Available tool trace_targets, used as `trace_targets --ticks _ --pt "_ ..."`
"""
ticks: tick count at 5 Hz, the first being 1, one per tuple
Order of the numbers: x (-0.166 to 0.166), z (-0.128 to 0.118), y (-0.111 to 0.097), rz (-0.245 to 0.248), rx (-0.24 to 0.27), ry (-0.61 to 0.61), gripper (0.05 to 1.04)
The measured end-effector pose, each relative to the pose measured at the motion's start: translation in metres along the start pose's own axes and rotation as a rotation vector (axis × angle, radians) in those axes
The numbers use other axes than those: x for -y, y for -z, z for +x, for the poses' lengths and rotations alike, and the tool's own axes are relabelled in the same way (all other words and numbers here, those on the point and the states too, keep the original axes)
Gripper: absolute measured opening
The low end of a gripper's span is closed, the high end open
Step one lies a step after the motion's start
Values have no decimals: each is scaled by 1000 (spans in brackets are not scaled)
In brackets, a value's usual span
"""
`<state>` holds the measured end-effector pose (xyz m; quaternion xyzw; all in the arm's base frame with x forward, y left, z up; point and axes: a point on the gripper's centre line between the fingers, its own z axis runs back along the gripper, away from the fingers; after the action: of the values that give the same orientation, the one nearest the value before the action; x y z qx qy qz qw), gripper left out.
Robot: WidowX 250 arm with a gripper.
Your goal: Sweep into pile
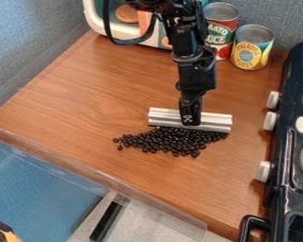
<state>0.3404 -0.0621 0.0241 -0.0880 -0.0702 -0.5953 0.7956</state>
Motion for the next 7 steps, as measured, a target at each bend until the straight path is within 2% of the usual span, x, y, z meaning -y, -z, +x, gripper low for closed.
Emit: trace_targets --ticks 1,2,3,4,5,6,7 --pt "-12 -6 -8 28 16 -26 342" --pt "-38 -9 -35 84 55 -62 341" --pt "-63 -19 -54 125 80 -115 342" --pt "-91 -43 -52 104 57 -204 341" --pt "-107 -66 -37 49 5 -261 341" --pt "-111 -72 -29 3 -40 -262 388" --pt "-112 -68 -46 -20 -39 -257 686"
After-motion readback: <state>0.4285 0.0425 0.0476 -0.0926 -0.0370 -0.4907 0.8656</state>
